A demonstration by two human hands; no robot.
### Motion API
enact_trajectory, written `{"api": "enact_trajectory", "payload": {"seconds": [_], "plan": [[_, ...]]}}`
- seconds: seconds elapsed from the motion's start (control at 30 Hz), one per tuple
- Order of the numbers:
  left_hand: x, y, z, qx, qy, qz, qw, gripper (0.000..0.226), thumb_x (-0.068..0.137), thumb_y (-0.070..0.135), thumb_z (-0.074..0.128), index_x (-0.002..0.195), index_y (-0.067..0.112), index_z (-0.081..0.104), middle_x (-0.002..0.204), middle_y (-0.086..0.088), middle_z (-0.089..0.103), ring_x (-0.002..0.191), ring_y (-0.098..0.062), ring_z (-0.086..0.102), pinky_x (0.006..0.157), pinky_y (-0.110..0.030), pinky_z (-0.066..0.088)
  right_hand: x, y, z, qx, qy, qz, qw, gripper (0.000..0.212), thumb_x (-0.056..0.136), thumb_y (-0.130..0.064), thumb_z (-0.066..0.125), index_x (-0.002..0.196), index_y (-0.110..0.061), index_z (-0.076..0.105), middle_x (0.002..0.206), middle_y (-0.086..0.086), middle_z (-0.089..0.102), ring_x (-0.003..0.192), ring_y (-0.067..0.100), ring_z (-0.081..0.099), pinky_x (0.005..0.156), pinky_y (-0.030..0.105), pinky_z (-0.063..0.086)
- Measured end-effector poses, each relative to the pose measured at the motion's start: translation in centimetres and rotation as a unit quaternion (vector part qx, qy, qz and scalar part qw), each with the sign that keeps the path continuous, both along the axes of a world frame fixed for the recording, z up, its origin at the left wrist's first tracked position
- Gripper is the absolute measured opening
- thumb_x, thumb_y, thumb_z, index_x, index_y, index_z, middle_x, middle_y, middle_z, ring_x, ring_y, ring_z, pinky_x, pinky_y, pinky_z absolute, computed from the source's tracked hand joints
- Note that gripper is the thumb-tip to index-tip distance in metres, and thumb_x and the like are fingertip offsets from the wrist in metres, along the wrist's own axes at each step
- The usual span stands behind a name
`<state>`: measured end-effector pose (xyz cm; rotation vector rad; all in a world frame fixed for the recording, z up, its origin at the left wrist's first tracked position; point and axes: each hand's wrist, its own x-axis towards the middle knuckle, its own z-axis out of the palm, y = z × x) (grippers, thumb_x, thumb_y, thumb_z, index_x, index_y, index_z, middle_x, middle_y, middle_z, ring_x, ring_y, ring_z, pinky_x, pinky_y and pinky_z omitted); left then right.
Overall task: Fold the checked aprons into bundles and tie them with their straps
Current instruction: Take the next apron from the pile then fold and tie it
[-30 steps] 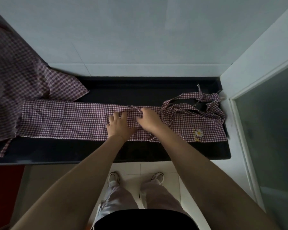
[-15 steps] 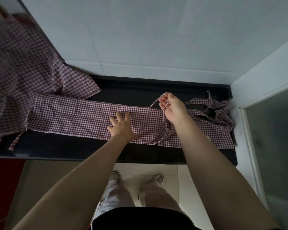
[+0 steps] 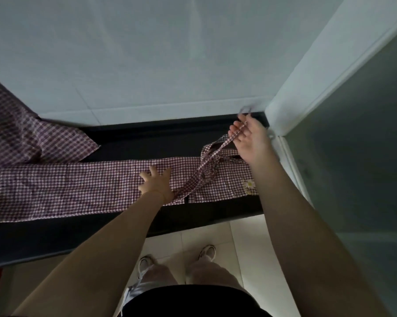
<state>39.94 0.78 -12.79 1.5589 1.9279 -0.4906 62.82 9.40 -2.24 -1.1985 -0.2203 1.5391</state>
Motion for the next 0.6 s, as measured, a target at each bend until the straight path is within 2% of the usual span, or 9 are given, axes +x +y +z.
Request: {"api": "enact_trajectory", "payload": {"seconds": [0.07, 0.13, 0.17, 0.23, 0.27, 0.3, 0.37, 0.47, 0.6], "plan": [[0.7, 0.1, 0.2, -0.016, -0.005, 0.015, 1.000, 0.103, 0.081, 0.068, 0.062, 0.156, 0.033, 0.001, 0.162, -0.018, -0.013, 0.145, -0.052, -0.006, 0.111, -0.065, 0.029, 1.8, -0.3, 0.1, -0.045, -0.054, -0.020, 0.997, 0.027, 0.104, -0.025, 0.046, 0.097, -0.005, 0.062, 0.067, 0.006, 0.056, 0.058, 0.017, 0.055, 0.067, 0.034, 0.053], [1.3, 0.1, 0.2, -0.027, -0.004, 0.027, 0.999, 0.114, 0.074, 0.075, 0.064, 0.156, 0.030, -0.001, 0.161, -0.020, -0.016, 0.145, -0.053, -0.007, 0.111, -0.067, 0.026, 3.1, -1.1, -0.1, -0.115, -0.231, 0.050, 0.965, 0.029, 0.105, -0.018, 0.039, 0.107, 0.001, 0.060, 0.069, 0.011, 0.058, 0.056, 0.023, 0.057, 0.065, 0.038, 0.055], [1.7, 0.1, 0.2, -0.027, 0.003, 0.024, 0.999, 0.119, 0.071, 0.076, 0.065, 0.156, 0.028, -0.002, 0.161, -0.022, -0.016, 0.145, -0.053, -0.007, 0.111, -0.067, 0.026, 4.3, -2.0, -0.8, -0.156, -0.373, 0.142, 0.903, 0.030, 0.103, -0.014, 0.039, 0.115, 0.004, 0.059, 0.082, 0.016, 0.065, 0.068, 0.029, 0.065, 0.072, 0.043, 0.057], [2.3, 0.2, 0.3, -0.023, 0.017, 0.019, 0.999, 0.124, 0.068, 0.077, 0.068, 0.157, 0.025, -0.002, 0.160, -0.026, -0.015, 0.146, -0.051, -0.004, 0.111, -0.066, 0.025, 5.4, -3.9, -1.7, -0.223, -0.611, 0.359, 0.669, 0.036, 0.101, -0.013, 0.043, 0.129, 0.003, 0.056, 0.122, 0.020, 0.063, 0.110, 0.036, 0.062, 0.098, 0.045, 0.051], [2.3, 0.2, 0.3, -0.023, 0.021, 0.018, 0.999, 0.125, 0.068, 0.076, 0.069, 0.157, 0.023, -0.003, 0.159, -0.028, -0.014, 0.146, -0.051, -0.003, 0.111, -0.066, 0.025, 5.3, -4.9, -2.0, -0.256, -0.649, 0.441, 0.564, 0.039, 0.101, -0.017, 0.045, 0.134, 0.002, 0.054, 0.134, 0.019, 0.057, 0.122, 0.036, 0.055, 0.104, 0.044, 0.046], [2.5, 0.3, 0.4, -0.023, 0.023, 0.014, 0.999, 0.126, 0.068, 0.075, 0.070, 0.157, 0.022, -0.003, 0.159, -0.029, -0.014, 0.147, -0.050, -0.003, 0.111, -0.065, 0.025, 5.2, -5.9, -1.8, -0.290, -0.650, 0.501, 0.492, 0.041, 0.102, -0.022, 0.047, 0.137, 0.000, 0.051, 0.140, 0.018, 0.052, 0.127, 0.036, 0.051, 0.107, 0.043, 0.043], [2.7, 0.4, 0.5, -0.022, 0.023, 0.008, 0.999, 0.128, 0.066, 0.075, 0.072, 0.156, 0.021, -0.002, 0.158, -0.031, -0.013, 0.147, -0.051, -0.002, 0.111, -0.065, 0.026, 4.0, -7.0, -1.4, -0.344, -0.600, 0.580, 0.431, 0.043, 0.104, -0.024, 0.046, 0.139, 0.000, 0.048, 0.143, 0.018, 0.048, 0.130, 0.037, 0.048, 0.109, 0.041, 0.041], [2.7, 0.2, 0.2, -0.021, 0.028, -0.002, 0.999, 0.130, 0.066, 0.077, 0.070, 0.156, 0.020, -0.006, 0.158, -0.031, -0.014, 0.146, -0.051, -0.003, 0.110, -0.065, 0.027, 1.6, -6.4, -1.3, -0.273, -0.615, 0.604, 0.427, 0.038, 0.100, -0.021, 0.055, 0.132, -0.001, 0.056, 0.128, 0.015, 0.058, 0.122, 0.034, 0.055, 0.107, 0.040, 0.044], [2.9, 0.1, -0.2, -0.007, 0.035, -0.008, 0.999, 0.129, 0.068, 0.077, 0.068, 0.157, 0.021, -0.007, 0.158, -0.032, -0.014, 0.146, -0.052, -0.004, 0.111, -0.065, 0.028, -1.8, -4.8, -4.9, -0.088, -0.610, 0.459, 0.640, 0.025, 0.096, -0.026, 0.054, 0.089, -0.004, 0.063, 0.091, 0.011, 0.063, 0.090, 0.027, 0.063, 0.080, 0.036, 0.049]]}}
